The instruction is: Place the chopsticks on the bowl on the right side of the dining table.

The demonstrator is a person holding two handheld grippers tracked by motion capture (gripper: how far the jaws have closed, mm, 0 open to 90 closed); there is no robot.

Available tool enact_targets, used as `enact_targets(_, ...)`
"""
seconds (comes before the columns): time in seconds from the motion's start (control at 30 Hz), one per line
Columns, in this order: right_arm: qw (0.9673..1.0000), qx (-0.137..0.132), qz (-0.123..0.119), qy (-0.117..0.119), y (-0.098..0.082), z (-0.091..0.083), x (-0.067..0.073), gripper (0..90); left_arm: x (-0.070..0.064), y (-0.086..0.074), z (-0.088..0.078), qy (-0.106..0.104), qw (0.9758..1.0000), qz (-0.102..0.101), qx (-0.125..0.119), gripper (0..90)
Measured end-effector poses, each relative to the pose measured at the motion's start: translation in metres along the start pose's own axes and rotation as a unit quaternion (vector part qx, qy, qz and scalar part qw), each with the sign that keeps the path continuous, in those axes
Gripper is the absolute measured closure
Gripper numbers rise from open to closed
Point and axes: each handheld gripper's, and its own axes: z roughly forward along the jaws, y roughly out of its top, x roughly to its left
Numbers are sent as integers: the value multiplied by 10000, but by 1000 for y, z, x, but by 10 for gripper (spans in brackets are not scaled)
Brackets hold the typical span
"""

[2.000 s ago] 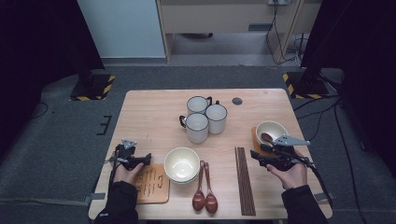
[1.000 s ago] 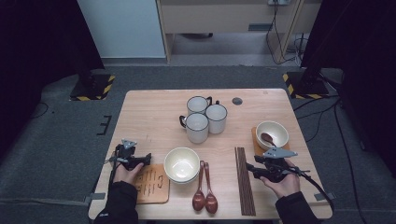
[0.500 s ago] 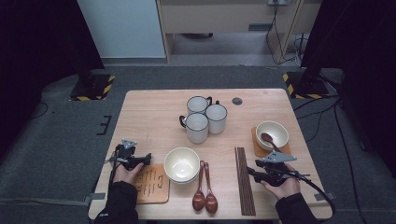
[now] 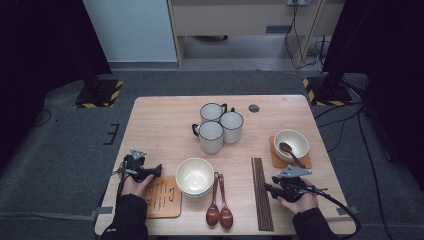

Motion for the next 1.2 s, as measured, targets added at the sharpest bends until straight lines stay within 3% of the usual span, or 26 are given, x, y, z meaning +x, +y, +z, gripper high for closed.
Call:
enact_targets(0.4,9998,209,-69,19,-2,8,0,603,0,0,0,21,10000,-15,8,1)
enact_targets(0.87,9995,316,26,76,-1,13,-2,638,0,0,0,16,10000,-15,17,0)
enact_targets(1.2,9992,392,-34,73,0,12,-3,756,0,0,0,24,10000,-21,25,0)
